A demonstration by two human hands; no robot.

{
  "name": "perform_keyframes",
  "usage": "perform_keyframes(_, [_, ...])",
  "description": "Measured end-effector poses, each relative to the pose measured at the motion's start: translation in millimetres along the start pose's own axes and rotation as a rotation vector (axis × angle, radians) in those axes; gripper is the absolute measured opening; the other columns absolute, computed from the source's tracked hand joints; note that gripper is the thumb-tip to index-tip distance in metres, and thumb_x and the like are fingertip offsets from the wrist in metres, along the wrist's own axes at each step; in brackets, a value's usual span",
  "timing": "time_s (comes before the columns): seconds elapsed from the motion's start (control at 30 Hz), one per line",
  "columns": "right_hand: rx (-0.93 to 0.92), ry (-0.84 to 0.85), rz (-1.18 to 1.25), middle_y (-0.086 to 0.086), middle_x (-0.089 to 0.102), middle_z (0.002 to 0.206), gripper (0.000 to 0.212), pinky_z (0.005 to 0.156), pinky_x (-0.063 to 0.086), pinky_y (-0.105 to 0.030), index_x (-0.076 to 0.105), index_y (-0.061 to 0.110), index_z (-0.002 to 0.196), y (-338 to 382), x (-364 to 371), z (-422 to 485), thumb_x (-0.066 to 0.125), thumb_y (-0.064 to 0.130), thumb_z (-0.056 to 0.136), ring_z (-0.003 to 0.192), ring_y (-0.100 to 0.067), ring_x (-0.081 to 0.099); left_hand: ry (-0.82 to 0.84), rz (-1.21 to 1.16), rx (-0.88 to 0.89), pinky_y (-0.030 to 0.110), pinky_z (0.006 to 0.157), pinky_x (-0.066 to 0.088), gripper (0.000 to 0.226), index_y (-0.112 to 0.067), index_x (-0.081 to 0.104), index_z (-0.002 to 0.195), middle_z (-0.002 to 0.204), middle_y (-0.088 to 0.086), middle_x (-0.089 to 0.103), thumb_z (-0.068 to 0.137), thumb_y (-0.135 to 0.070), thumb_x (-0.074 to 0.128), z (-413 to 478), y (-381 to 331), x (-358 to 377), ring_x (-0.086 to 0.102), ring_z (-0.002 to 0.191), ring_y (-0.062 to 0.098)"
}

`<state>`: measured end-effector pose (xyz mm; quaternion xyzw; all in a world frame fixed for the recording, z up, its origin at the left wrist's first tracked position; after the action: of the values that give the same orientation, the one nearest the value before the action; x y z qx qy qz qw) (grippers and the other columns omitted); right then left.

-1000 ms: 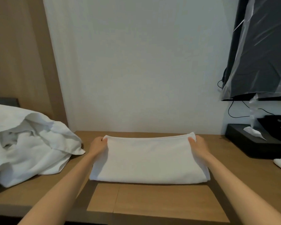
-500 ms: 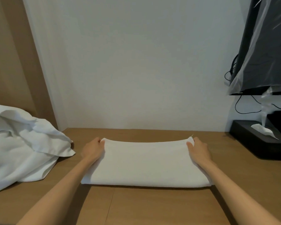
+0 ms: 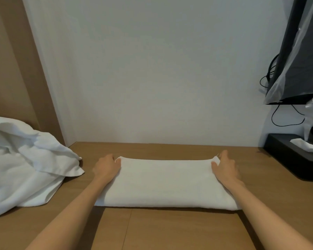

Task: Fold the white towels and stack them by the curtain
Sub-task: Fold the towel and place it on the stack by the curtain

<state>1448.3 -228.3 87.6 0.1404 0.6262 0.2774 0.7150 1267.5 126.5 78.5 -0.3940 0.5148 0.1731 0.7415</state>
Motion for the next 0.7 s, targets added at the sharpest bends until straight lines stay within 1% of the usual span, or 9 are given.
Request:
perform_keyframes(0.1, [-0.093,-0.092,-0.205,-0.013,0.047,0.125,0.038,0.083,0.046,-0.041,0.034,0.015,0.13,13,-7,-7,0.048,0.015,0.095,0.111,-0.032,0.049,-0.087,0.084,0.049,0.035,0.074,0.044,0.031,-0.007,0.051,0.109,0.109,0.011,0.06,0.098,-0.034,0.041,-12,-10,-13,0.057,0.097,0.028])
perform_keyframes(0.17, [-0.214,-0.129,-0.399,-0.009,0.039,0.134,0.043,0.093,0.042,-0.038,0.037,0.018,0.135,31,-6,-12,0.045,0.009,0.093,0.121,-0.028,0.039,-0.2,0.199,0.202,0.034,0.073,0.042,0.021,-0.007,0.047,0.11,0.114,0.011,0.051,0.096,-0.023,0.046,-28,-32,-19,0.053,0.1,0.027])
perform_keyframes(0.23, [-0.35,-0.043,-0.39,-0.005,0.035,0.143,0.04,0.104,0.032,-0.036,0.045,0.02,0.134,55,8,-23,0.043,0.014,0.095,0.13,-0.025,0.033,-0.256,0.222,0.386,0.032,0.075,0.04,0.017,-0.009,0.05,0.107,0.115,0.008,0.047,0.091,-0.017,0.051,-49,-66,-14,0.05,0.1,0.026])
perform_keyframes(0.3, [-0.42,0.154,-0.258,-0.004,0.028,0.153,0.041,0.112,0.022,-0.037,0.043,0.018,0.139,78,33,-42,0.038,0.021,0.099,0.14,-0.023,0.025,-0.166,0.179,0.509,0.032,0.083,0.039,0.021,-0.011,0.053,0.111,0.118,0.005,0.048,0.092,-0.017,0.048,-69,-100,6,0.05,0.108,0.025])
perform_keyframes(0.33, [-0.433,0.249,-0.236,-0.003,0.023,0.156,0.044,0.115,0.016,-0.042,0.037,0.018,0.144,88,47,-53,0.034,0.025,0.101,0.143,-0.022,0.02,-0.07,0.165,0.529,0.032,0.092,0.037,0.029,-0.011,0.05,0.12,0.127,0.006,0.047,0.092,-0.018,0.046,-76,-113,20,0.047,0.117,0.025])
perform_keyframes(0.4, [-0.424,0.363,-0.274,0.0,0.012,0.16,0.048,0.116,0.004,-0.052,0.023,0.022,0.15,99,72,-69,0.025,0.03,0.103,0.146,-0.022,0.009,0.134,0.166,0.495,0.036,0.113,0.024,0.048,-0.01,0.035,0.142,0.15,0.006,0.033,0.096,-0.019,0.041,-88,-125,45,0.029,0.139,0.023])
perform_keyframes(0.5, [-0.391,0.352,-0.303,0.004,-0.001,0.161,0.05,0.116,-0.006,-0.052,0.006,0.034,0.152,94,86,-76,0.012,0.038,0.103,0.148,-0.022,-0.004,0.148,0.147,0.453,0.038,0.119,0.006,0.051,-0.015,0.02,0.151,0.159,0.0,0.017,0.102,-0.027,0.027,-93,-118,59,0.01,0.147,0.016])
perform_keyframes(0.6, [-0.377,0.326,-0.294,0.005,-0.003,0.161,0.05,0.117,-0.008,-0.045,0.005,0.041,0.15,81,83,-78,0.009,0.048,0.101,0.147,-0.02,-0.006,0.166,0.094,0.42,0.039,0.118,0.001,0.05,-0.027,0.019,0.151,0.16,-0.006,0.012,0.102,-0.039,0.016,-94,-107,59,0.006,0.147,0.014])
perform_keyframes(0.7, [-0.337,0.327,-0.291,0.006,-0.004,0.161,0.054,0.117,-0.01,-0.044,0.005,0.044,0.15,59,72,-71,0.009,0.057,0.097,0.147,-0.02,-0.008,0.221,0.111,0.385,0.041,0.117,-0.004,0.052,-0.039,0.015,0.15,0.16,-0.007,0.005,0.099,-0.051,0.014,-89,-94,57,0.0,0.147,0.015])
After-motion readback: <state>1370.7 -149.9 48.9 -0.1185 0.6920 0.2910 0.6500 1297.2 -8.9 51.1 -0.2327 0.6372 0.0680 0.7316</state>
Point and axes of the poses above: each hand's wrist, its own z-axis towards the middle knuckle, its own x-axis out of the palm, y = z × x, the point moved 5 cm from there along z, towards the middle knuckle
